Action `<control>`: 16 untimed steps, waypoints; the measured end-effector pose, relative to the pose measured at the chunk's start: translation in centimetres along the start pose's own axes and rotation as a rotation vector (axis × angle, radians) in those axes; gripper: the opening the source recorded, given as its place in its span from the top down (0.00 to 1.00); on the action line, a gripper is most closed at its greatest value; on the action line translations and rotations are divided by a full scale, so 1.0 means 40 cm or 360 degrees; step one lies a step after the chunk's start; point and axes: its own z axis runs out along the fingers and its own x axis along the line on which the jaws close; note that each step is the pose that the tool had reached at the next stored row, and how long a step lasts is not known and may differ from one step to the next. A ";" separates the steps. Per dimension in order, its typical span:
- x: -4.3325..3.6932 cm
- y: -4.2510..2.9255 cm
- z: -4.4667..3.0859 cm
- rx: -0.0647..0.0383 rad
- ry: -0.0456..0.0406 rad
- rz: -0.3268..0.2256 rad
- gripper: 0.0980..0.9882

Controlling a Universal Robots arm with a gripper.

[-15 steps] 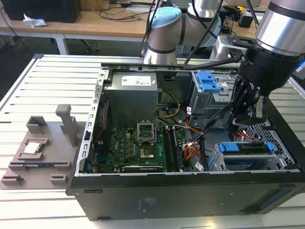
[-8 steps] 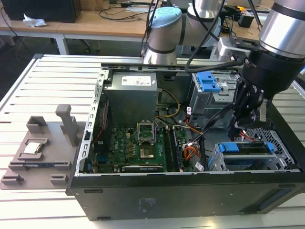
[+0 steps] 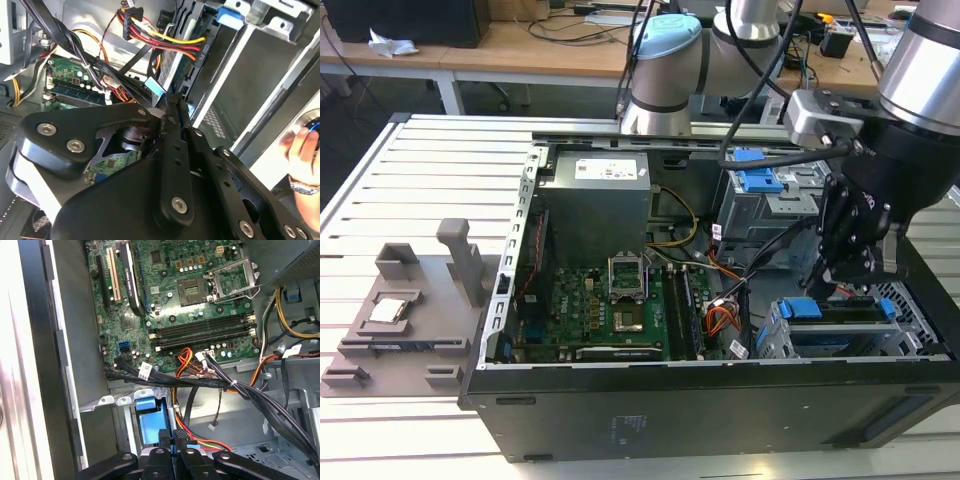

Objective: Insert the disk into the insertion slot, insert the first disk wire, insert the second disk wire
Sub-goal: 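Insert the second disk wire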

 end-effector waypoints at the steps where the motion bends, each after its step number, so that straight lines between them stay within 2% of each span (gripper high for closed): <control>1: 0.000 -0.003 0.000 0.0002 0.0001 -0.0022 0.95; 5: -0.002 -0.016 0.001 0.0012 0.0007 -0.0150 0.95; 7: -0.005 -0.026 0.003 0.0015 0.0008 -0.0183 0.95; 10: -0.009 -0.050 0.005 0.0014 0.0009 -0.0193 0.95; 13: -0.009 -0.053 0.006 0.0012 0.0003 -0.0183 0.95; 16: -0.005 -0.054 0.008 0.0012 0.0003 -0.0182 0.95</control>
